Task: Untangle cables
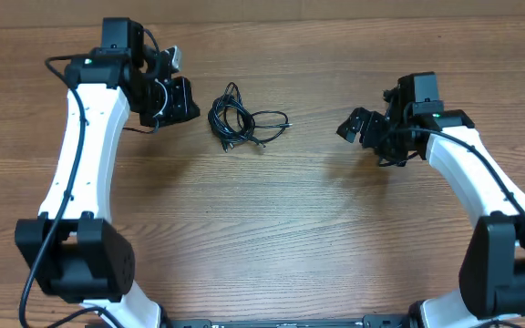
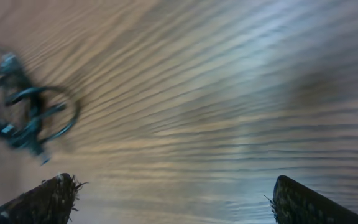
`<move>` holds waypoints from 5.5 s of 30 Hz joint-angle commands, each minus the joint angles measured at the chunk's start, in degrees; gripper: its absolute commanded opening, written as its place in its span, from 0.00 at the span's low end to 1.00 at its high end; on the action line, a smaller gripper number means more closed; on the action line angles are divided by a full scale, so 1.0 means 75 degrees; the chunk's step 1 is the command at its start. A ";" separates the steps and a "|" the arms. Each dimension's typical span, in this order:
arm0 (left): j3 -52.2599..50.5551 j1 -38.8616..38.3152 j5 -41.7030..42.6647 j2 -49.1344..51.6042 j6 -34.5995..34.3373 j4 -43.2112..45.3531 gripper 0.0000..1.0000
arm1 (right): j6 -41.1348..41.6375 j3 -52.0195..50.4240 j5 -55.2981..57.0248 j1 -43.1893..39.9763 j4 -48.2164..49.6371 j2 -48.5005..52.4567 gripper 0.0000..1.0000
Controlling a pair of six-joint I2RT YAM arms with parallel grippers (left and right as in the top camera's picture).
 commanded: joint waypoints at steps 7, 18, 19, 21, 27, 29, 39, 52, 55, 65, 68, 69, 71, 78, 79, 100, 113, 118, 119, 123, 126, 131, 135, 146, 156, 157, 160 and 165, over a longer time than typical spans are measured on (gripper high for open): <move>0.0184 -0.0315 0.0114 0.0994 -0.0312 -0.0009 0.04 | 0.0714 -0.0335 0.0595 0.0038 0.0201 0.0793 1.00; 0.0184 -0.0708 -0.0114 0.2226 -0.0691 0.0822 0.42 | 0.0717 -0.0667 0.0379 0.0052 0.0481 0.0816 1.00; 0.0184 -0.0726 -0.0134 0.2334 -0.0731 0.0921 0.43 | 0.0714 -0.0667 0.0379 0.0052 0.0504 0.0816 1.00; 0.0184 -0.0764 -0.0256 0.2559 -0.0959 0.1102 0.44 | 0.0714 -0.0667 0.0379 0.0052 0.0522 0.0816 1.00; 0.0184 -0.0775 -0.0338 0.3057 -0.1311 0.1585 0.54 | 0.0714 -0.0667 0.0379 0.0052 0.0507 0.0816 1.00; 0.0184 -0.0778 -0.0449 0.3162 -0.1311 0.1734 0.54 | 0.0714 -0.0667 0.0379 0.0052 0.0507 0.0816 1.00; 0.0122 -0.0901 -0.1075 0.3523 -0.1276 0.1638 0.40 | 0.0714 -0.0667 0.0379 0.0052 0.0513 0.0816 1.00; -0.0050 -0.1451 -0.1099 0.3526 -0.0530 0.0603 0.05 | 0.0708 -0.0667 0.0382 0.0052 0.0530 0.0816 1.00; -0.0082 -0.1661 -0.1099 0.3523 -0.0388 0.0268 0.04 | 0.0711 -0.0667 0.0385 0.0052 0.0533 0.0816 1.00; -0.0137 -0.2521 -0.1081 0.3523 -0.0382 -0.0638 0.04 | 0.0711 -0.0667 0.0385 0.0052 0.0533 0.0816 1.00; -0.0108 -0.2745 -0.1087 0.3509 -0.0256 -0.0886 0.04 | 0.0711 -0.0667 0.0385 0.0052 0.0536 0.0816 1.00; -0.0073 -0.2780 -0.1087 0.3477 -0.0210 -0.0973 0.04 | 0.0711 -0.0667 0.0382 0.0052 0.0533 0.0816 1.00; 0.0061 -0.2795 -0.1139 0.3375 -0.0213 -0.1177 0.06 | 0.0711 -0.0667 0.0385 0.0052 0.0533 0.0816 1.00; 0.1542 -0.2506 -0.1303 0.2911 -0.0219 -0.1886 0.15 | 0.0711 -0.0667 0.0385 0.0052 0.0833 0.0816 1.00; 0.1816 -0.2463 -0.1303 0.2891 -0.0221 -0.1894 0.17 | 0.0714 -0.0667 0.0385 0.0052 0.0898 0.0816 1.00; 0.2349 -0.2171 -0.3701 0.2903 -0.0309 -0.0020 0.78 | 0.0711 -0.0667 0.0385 0.0052 0.1105 0.0816 1.00; 0.0259 -0.2171 -0.3698 0.2911 -0.0303 0.1142 0.58 | 0.0711 -0.0667 0.0408 0.0052 0.1134 0.0816 1.00; -0.0458 -0.2171 -0.3701 0.2914 -0.0300 0.1469 0.33 | 0.0711 -0.0667 0.0408 0.0052 0.1131 0.0816 1.00; -0.0574 -0.2171 -0.3701 0.2914 -0.0300 0.1524 0.29 | 0.0711 -0.0667 0.0405 0.0052 0.1134 0.0816 1.00; -0.1011 -0.2171 -0.3698 0.2914 -0.0303 0.1784 0.25 | 0.0711 -0.0667 0.0405 0.0052 0.1128 0.0816 1.00; -0.1186 -0.2171 -0.3698 0.2914 -0.0300 0.1891 0.27 | 0.0711 -0.0667 0.0405 0.0052 0.1128 0.0816 1.00; -0.1186 -0.2171 -0.3698 0.2914 -0.0303 0.1897 0.24 | 0.0711 -0.0667 0.0408 0.0052 0.1131 0.0816 1.00; -0.1186 -0.2171 -0.3695 0.2914 -0.0306 0.1926 0.20 | 0.0711 -0.0667 0.0408 0.0052 0.1134 0.0816 1.00; -0.1189 -0.2171 -0.3695 0.2914 -0.0303 0.1920 0.04 | 0.0708 -0.0667 0.0408 0.0052 0.1131 0.0816 1.00; -0.1189 -0.2171 -0.3695 0.2914 -0.0300 0.1920 0.04 | 0.0711 -0.0667 0.0408 0.0050 0.1128 0.0816 1.00; -0.1189 -0.2171 -0.3695 0.2914 -0.0303 0.1920 0.04 | 0.0711 -0.0667 0.0408 0.0052 0.1128 0.0816 1.00; -0.1189 -0.2171 -0.3698 0.2914 -0.0300 0.1920 0.04 | 0.0711 -0.0667 0.0408 0.0052 0.1128 0.0816 1.00; -0.1189 -0.2171 -0.3695 0.2914 -0.0303 0.1920 0.05 | 0.0711 -0.0667 0.0408 0.0050 0.1128 0.0816 1.00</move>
